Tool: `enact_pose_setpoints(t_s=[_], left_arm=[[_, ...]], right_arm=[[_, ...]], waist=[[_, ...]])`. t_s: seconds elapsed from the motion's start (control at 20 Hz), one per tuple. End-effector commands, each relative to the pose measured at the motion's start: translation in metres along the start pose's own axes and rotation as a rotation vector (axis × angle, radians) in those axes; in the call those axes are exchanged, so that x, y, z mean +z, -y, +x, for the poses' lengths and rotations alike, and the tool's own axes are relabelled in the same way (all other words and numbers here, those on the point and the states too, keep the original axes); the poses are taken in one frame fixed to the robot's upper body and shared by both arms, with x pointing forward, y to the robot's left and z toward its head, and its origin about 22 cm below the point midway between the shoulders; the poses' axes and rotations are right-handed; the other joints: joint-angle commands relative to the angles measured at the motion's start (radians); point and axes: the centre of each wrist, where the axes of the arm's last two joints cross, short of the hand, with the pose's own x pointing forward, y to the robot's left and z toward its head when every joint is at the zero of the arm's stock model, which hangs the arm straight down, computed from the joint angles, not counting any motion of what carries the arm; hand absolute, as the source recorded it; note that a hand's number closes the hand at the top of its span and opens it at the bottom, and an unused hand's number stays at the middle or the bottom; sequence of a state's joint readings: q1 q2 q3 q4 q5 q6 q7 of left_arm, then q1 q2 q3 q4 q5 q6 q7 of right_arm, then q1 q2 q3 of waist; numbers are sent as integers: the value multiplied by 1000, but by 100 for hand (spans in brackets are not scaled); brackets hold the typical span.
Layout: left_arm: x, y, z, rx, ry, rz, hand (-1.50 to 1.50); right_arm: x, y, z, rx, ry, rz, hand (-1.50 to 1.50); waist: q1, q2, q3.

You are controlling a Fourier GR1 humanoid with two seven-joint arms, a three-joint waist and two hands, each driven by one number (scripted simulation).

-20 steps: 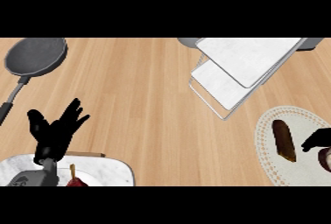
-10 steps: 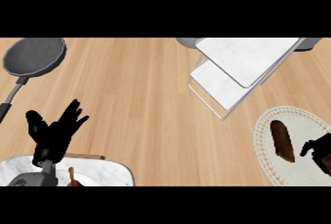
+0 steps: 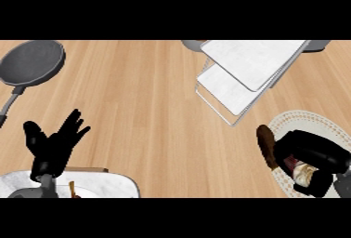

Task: Pick the cupcake from the placemat and place it in the tiered shelf

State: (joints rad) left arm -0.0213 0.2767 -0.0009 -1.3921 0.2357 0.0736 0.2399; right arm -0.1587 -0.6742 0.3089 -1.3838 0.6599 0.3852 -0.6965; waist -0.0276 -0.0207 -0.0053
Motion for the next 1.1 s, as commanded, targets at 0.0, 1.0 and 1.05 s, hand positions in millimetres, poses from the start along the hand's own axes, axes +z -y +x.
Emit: enact_pose_setpoints(t_s=[0.0,1.0,1.05], left_arm=[[-3,-4,-13,0,-76,37,0],[-6,24,-11,-27,-60,-39,0],[-7,28,-9,-11,-66,-28,0]], right_arm=[[8,35,38,-24,111,-134,150],[103,227,155,-140,-25,-626,150],[118,244,166,-136,-25,-630,150]], waist=[[-19,10,2],[32,21,2],[29,20,1]])
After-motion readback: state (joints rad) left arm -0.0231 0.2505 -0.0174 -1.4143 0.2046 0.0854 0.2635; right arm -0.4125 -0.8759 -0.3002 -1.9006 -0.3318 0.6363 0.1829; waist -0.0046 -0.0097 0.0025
